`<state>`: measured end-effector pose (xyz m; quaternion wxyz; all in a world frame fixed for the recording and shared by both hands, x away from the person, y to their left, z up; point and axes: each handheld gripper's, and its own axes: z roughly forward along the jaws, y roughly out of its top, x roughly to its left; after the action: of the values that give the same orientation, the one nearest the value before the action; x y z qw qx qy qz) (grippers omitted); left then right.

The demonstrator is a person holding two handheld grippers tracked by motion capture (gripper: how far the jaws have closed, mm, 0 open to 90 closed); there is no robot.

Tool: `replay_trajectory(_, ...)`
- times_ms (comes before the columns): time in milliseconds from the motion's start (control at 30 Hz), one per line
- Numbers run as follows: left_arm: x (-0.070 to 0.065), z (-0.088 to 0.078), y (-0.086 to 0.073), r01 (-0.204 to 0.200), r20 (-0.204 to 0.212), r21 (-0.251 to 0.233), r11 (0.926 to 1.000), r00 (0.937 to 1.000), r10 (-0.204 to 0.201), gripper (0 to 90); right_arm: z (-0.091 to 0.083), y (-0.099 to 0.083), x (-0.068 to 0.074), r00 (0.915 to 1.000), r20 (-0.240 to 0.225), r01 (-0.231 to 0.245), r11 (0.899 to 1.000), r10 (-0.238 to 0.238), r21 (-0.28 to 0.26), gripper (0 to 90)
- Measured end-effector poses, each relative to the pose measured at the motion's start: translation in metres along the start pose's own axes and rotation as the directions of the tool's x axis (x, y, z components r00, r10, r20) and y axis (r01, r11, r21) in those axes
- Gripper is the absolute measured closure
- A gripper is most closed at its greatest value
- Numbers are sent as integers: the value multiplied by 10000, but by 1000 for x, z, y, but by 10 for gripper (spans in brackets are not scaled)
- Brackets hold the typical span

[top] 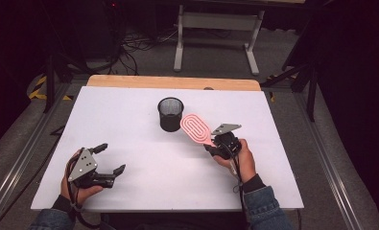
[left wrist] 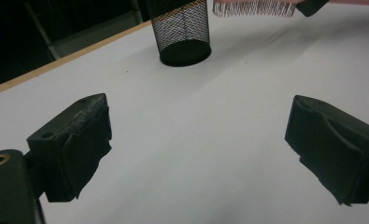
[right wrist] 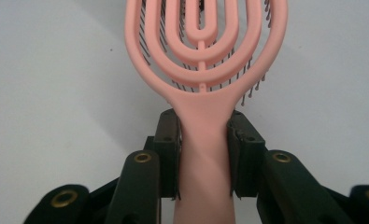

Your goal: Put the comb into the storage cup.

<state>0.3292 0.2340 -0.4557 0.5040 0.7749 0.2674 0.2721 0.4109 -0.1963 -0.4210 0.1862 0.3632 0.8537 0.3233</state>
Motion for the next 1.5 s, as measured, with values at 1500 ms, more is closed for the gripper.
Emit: replay_trajectory(1500,-18,94,105,2019,3248,-997,9743,9322,-1599,136,-32,1,42,9848,1528,1473,8620,-824,-4851,698)
